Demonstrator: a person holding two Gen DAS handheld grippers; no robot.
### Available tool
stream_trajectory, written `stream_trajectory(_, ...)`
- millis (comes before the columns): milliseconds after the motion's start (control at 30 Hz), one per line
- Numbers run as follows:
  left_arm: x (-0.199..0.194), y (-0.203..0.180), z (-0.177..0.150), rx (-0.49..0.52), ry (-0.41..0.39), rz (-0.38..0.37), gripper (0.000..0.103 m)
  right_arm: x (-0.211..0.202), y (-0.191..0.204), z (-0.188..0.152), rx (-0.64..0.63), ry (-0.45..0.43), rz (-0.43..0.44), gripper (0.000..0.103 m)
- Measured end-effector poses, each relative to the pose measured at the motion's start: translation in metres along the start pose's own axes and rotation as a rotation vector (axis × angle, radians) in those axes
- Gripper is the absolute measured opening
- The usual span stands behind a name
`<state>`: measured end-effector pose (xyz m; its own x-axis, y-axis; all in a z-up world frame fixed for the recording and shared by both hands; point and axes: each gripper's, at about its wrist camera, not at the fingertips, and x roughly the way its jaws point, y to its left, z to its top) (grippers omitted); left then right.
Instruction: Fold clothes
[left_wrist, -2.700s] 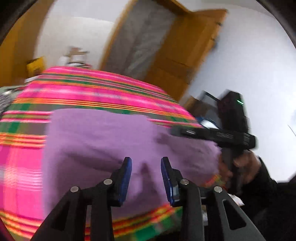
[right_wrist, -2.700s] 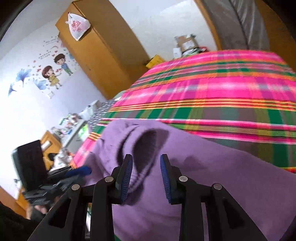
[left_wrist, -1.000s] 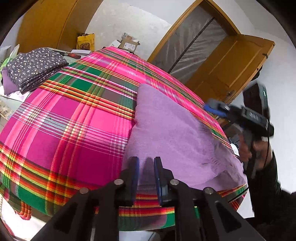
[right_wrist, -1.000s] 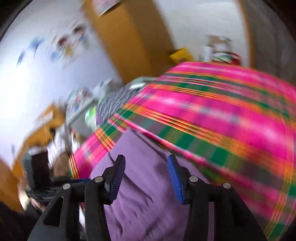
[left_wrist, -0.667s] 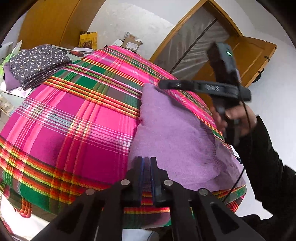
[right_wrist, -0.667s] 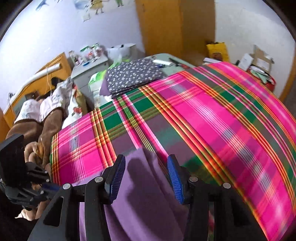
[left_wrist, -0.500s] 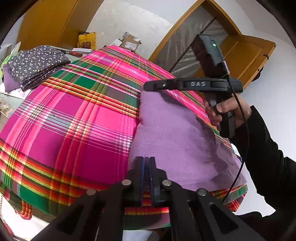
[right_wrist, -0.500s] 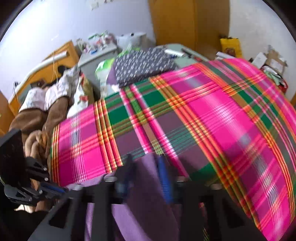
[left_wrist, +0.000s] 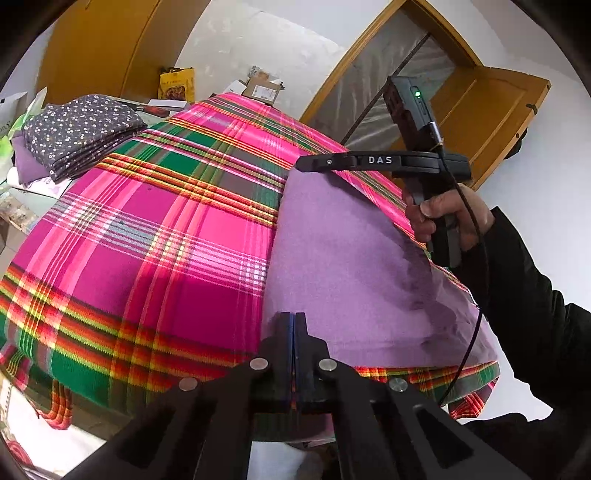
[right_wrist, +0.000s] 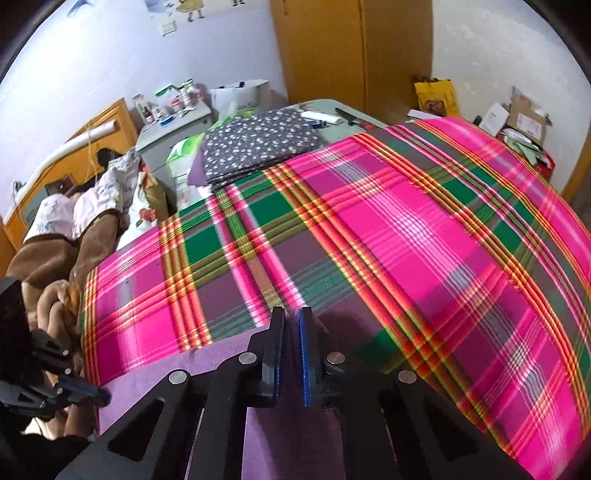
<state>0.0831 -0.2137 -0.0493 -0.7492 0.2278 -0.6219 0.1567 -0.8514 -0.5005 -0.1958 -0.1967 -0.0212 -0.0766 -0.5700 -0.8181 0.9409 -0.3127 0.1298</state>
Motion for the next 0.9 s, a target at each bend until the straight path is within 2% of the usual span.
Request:
stream_trajectory(200,-0.003,-0.002,-0.008,0.002,0.020,0.006,0.000,-0.004,-0.017,-0.001,0.065,-0.032,-0.031,0.007)
stream_trajectory(300,-0.005,-0.002,-0.011,-0.004,0.024,-0.008,0.000,-0.001,-0.023,-0.003,0.097,-0.003,0.026,0.009)
stream_trajectory(367,-0.014,-0.004,-0.007,0.004,0.001,-0.005,0.000,-0.007,-0.023,-0.004,0.118,-0.019,0.018,0.014)
stream_trajectory(467,-0.029,-0.007,0.002,0.017,-0.057,0.001,0.000,-0.031,-0.025,-0.010,0.135,-0.083,-0.017,0.027)
stream_trajectory(600,-0.027,-0.019,0.016,0.029,-0.094,-0.019,0.000,-0.073,-0.023,-0.035,0.142,-0.174,-0.052,0.028)
stream_trajectory(767,0.005,-0.055,0.019,0.110,-0.041,-0.107,0.000,-0.098,-0.009,-0.084,0.142,-0.182,-0.098,0.027)
stream_trajectory(900,0.033,-0.075,0.010,0.166,0.051,-0.141,0.000,-0.087,-0.006,-0.116,0.141,-0.109,-0.143,0.022)
